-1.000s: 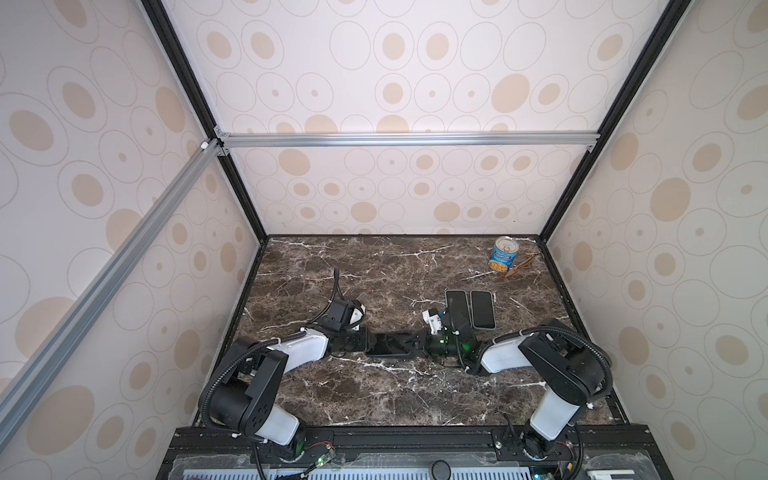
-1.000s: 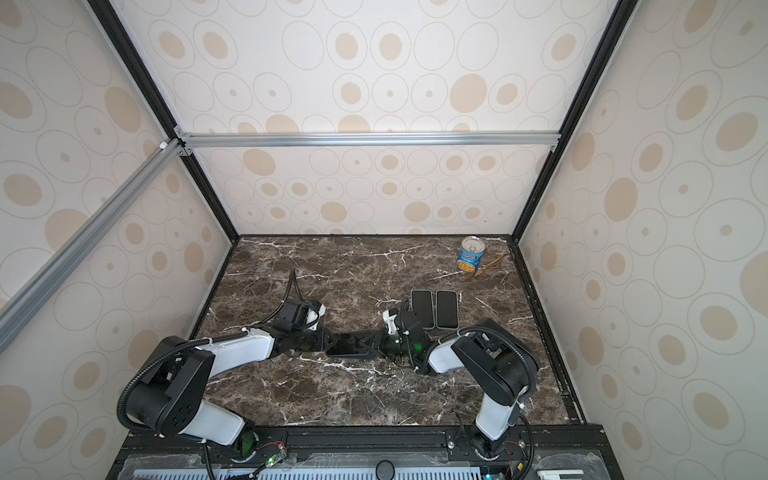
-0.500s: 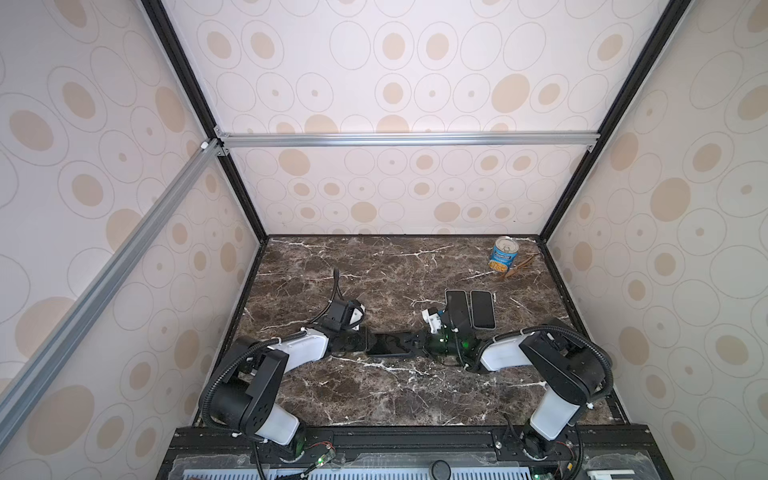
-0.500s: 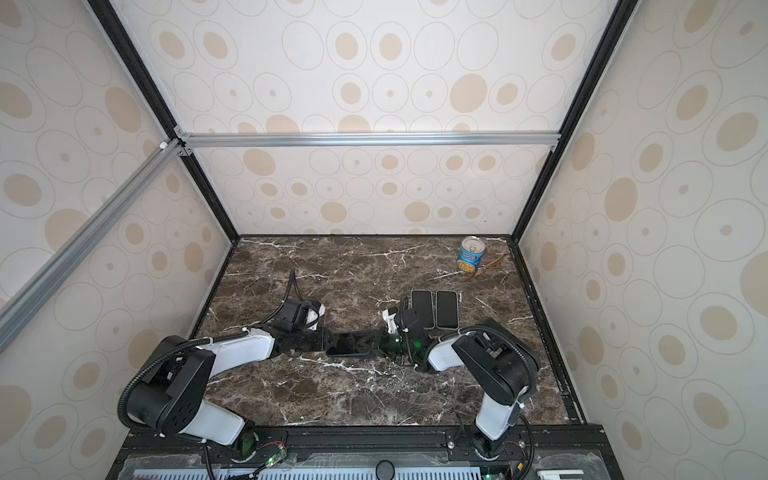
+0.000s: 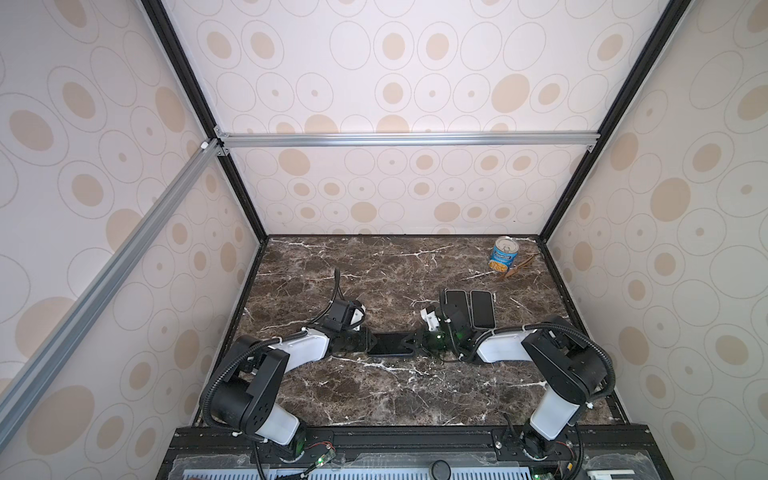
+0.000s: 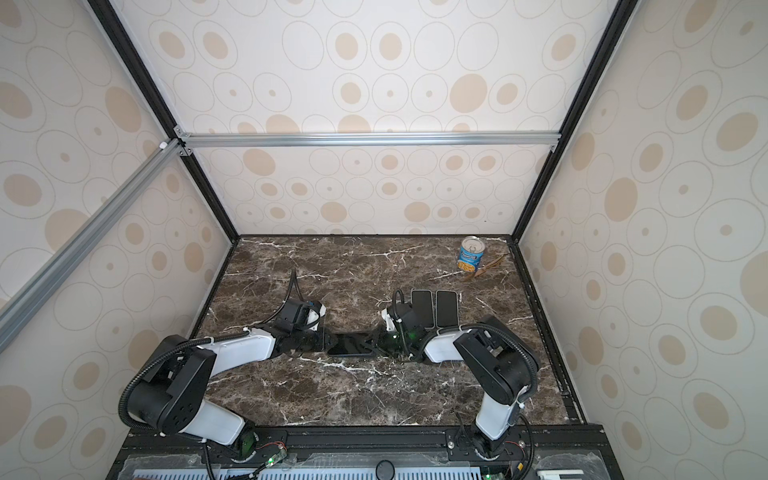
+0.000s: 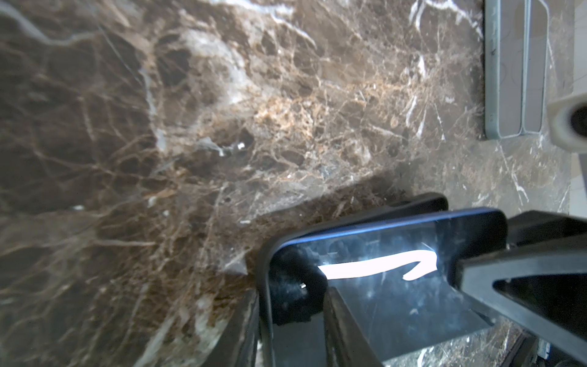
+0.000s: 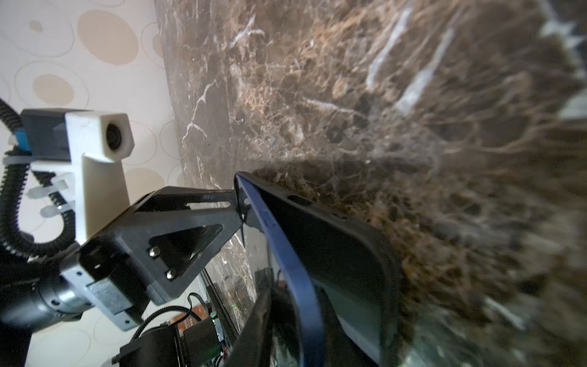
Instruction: Put the phone into the phone case
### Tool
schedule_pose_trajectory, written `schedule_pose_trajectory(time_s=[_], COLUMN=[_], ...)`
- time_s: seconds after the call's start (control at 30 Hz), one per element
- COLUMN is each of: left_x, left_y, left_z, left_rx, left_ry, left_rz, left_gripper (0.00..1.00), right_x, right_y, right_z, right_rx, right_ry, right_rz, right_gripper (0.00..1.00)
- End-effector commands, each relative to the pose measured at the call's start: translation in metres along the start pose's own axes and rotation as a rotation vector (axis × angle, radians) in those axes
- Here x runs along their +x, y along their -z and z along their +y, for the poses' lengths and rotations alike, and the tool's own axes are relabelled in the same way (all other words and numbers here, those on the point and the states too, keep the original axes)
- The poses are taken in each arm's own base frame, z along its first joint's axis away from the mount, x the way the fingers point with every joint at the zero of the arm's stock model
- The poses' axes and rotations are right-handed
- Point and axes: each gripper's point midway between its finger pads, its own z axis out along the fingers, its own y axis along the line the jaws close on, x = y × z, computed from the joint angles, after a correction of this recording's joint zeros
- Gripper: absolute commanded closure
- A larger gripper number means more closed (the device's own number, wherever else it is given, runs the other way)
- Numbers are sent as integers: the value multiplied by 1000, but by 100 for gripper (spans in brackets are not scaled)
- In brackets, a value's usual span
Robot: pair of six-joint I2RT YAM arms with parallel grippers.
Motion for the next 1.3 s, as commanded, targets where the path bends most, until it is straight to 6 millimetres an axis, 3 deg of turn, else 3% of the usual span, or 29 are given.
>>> schedule_pose_trajectory(time_s=[0.0,0.53,0.77,1.0,1.27], left_x=[33,31,28,26,27], left_y=[-9,-6,-5,-4,-4], left_z=[-5,-5,-1,0,1], left_rx=[25,14,-13,-22,-28], left_ry=[-11,-25,-27,-34,-36], left_rz=[135,125,109,102,102], left_gripper=[66,66,66,66,66], right_x=[12,5,-1,-7,-15], right_y=[3,24,41,59,82], right_z=[-23,-2,11,12,18], right_rx=[131,216,268,351,423], right_ry=[-11,95,164,232,322], right_rz=[44,67,57,40,10], right_gripper=[69,49,46,33,33])
